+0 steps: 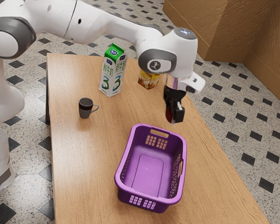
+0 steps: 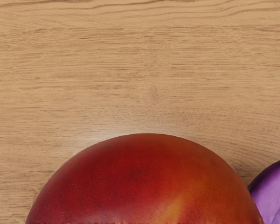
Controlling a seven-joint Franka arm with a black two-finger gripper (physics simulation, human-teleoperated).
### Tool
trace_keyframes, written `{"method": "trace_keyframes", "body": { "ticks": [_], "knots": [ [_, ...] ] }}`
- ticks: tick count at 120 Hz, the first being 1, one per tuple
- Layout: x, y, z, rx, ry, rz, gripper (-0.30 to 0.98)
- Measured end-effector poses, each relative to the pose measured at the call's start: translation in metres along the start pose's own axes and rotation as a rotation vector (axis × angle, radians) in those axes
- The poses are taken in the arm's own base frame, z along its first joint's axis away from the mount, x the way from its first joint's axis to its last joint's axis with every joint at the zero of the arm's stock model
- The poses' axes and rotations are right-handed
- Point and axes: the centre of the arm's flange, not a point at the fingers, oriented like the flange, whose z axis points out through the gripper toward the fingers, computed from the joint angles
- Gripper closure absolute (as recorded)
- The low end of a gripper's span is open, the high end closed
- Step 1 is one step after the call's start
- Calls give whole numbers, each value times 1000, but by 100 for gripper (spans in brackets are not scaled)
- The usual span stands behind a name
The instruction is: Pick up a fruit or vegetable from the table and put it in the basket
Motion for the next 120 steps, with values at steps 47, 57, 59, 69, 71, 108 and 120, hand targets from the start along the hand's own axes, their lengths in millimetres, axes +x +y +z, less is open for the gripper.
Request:
{"method": "trace_keyframes", "body": {
  "ticks": [47, 57, 59, 69, 71, 108, 120],
  "knots": [
    [-10, 70, -2, -27, -4, 107, 34],
    [-13, 87, -6, -31, -1, 135, 34],
    [-14, 90, -6, -32, -2, 140, 34],
    [-22, 107, -3, -33, -18, 170, 34],
    [-24, 111, -2, -33, -22, 176, 34],
    [-57, 156, 19, -32, -95, 257, 34],
    [-55, 143, 25, -30, -112, 232, 34]
  ]
}}
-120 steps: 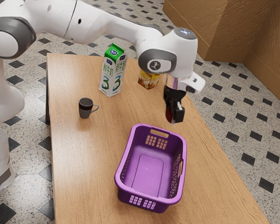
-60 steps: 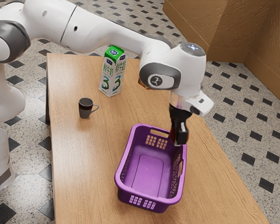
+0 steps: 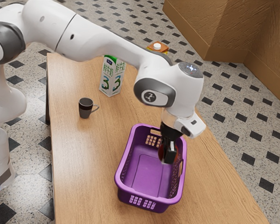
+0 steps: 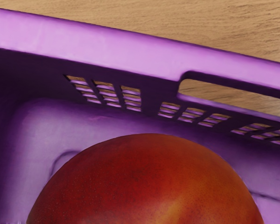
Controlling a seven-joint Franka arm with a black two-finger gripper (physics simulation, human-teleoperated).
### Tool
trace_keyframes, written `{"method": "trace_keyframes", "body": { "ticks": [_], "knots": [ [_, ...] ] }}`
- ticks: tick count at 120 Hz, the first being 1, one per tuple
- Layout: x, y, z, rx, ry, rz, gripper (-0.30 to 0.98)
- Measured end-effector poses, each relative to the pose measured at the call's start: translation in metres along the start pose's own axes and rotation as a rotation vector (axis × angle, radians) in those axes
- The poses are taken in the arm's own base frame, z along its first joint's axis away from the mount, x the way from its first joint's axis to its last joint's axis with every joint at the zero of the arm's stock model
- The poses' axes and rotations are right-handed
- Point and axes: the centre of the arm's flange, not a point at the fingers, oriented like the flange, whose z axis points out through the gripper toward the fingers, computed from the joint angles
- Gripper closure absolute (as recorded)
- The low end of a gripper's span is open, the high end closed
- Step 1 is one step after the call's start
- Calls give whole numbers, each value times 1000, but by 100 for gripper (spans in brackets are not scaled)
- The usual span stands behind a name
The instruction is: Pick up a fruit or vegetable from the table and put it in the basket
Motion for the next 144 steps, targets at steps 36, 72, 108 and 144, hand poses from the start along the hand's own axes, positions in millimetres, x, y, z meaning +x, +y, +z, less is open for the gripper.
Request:
{"method": "trace_keyframes", "body": {
  "ticks": [36, 72, 108, 144],
  "knots": [
    [-2, -5, 11, -15, -27, -19, 19],
    [3, -15, 8, -18, -21, -28, 2],
    [0, -257, -164, 127, 142, -292, 0],
    [0, -235, -183, 88, 125, -221, 0]
  ]
}}
